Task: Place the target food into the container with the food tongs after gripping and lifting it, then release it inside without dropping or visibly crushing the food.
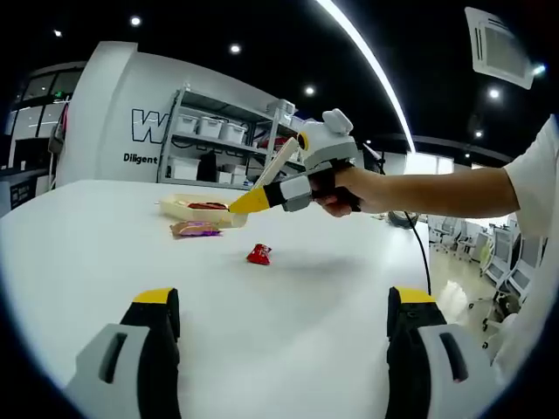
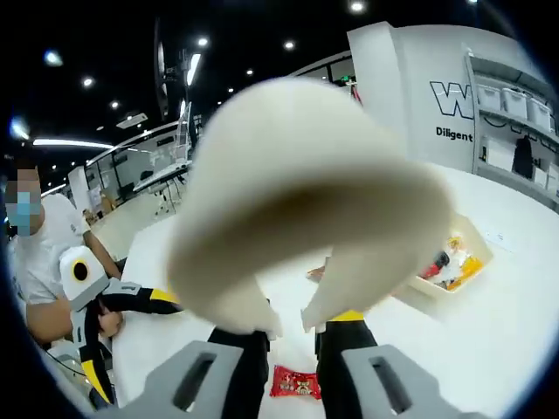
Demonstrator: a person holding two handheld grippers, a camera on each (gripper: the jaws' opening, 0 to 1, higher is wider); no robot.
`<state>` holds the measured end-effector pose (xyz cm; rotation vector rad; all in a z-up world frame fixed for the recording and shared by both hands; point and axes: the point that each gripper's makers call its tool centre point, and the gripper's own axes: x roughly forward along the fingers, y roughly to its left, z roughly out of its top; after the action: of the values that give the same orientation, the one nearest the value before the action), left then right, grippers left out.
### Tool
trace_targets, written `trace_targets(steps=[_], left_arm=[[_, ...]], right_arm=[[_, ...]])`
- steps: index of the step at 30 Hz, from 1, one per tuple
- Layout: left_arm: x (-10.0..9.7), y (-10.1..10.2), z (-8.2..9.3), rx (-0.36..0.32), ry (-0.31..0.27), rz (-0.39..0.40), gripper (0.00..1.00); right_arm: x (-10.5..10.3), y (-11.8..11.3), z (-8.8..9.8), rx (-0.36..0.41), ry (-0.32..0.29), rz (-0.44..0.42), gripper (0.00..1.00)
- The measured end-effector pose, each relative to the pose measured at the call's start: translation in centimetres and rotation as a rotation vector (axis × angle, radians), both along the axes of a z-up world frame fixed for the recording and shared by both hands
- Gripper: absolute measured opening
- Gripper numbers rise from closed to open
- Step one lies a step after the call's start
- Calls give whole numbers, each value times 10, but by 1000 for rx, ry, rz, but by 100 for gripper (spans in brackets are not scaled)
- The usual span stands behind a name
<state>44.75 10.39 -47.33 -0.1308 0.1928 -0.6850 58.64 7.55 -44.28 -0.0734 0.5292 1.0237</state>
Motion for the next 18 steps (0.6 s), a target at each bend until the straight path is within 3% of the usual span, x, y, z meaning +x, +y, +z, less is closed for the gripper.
trace_targets(steps=[5,8,10,12,14,18], left_arm=[[0,1,2,-7,-11,2,97],[-2,0,2,-10,-4,-9,97],[-2,-1,2,-1,-12,-10,97],[-3,-1,2,7,-20,-8,97],[-2,-1,2,6,-21,-4,97],[-2,0,4,-7,-24,-9,97]], right_arm=[[0,-5,-3,-13,-3,4,15],[-3,-9,-5,-67,-53,35,18],[-12,-8,-12,-65,17,80,19],[-8,-17,-23,-117,19,39,19],[-11,-22,-32,-129,65,11,19],[-8,-32,-37,-180,36,15,19]])
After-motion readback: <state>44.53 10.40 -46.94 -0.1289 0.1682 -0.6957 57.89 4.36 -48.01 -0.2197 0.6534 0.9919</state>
